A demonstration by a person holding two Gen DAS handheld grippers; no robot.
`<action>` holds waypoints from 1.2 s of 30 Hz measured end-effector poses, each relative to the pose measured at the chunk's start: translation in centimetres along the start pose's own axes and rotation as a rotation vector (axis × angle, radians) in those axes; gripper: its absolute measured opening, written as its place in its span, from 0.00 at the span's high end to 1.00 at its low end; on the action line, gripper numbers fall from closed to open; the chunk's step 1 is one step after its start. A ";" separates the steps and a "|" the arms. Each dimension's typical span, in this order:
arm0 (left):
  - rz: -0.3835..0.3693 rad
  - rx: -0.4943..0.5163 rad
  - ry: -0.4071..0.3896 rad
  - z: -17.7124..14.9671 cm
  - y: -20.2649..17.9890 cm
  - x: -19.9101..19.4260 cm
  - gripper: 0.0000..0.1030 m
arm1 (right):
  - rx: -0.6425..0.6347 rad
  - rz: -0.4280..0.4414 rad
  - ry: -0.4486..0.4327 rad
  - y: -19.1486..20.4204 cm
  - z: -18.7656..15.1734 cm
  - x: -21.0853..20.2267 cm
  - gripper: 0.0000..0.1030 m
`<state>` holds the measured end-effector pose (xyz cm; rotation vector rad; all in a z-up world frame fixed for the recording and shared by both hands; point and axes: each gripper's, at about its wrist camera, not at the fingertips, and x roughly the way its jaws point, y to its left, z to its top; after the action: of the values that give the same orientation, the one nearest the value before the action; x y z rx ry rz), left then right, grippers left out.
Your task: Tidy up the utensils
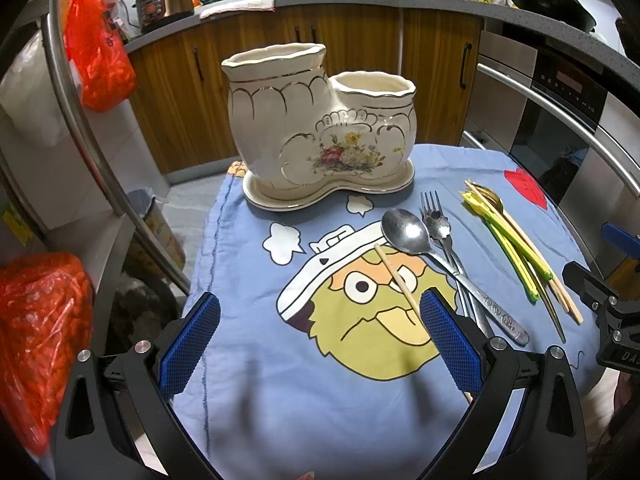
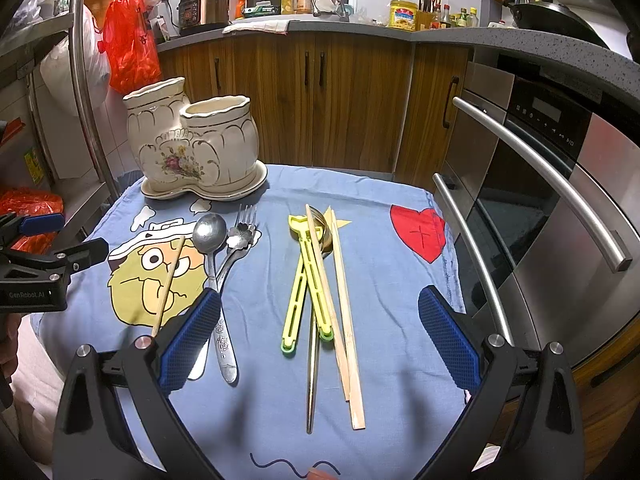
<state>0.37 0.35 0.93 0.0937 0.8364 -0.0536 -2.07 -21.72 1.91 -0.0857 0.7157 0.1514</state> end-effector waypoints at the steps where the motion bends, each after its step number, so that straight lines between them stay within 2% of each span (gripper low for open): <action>1: 0.001 0.000 0.000 0.0 0.0 0.0 0.04 | 0.001 0.001 0.000 0.0 0.0 0.0 0.05; 36: 0.003 0.001 -0.012 0.0 -0.2 -0.2 0.04 | 0.010 0.004 0.009 -0.1 -0.2 0.2 0.05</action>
<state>0.20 0.18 1.10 0.0951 0.8240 -0.0514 -2.03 -21.86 1.60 -0.0748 0.7261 0.1516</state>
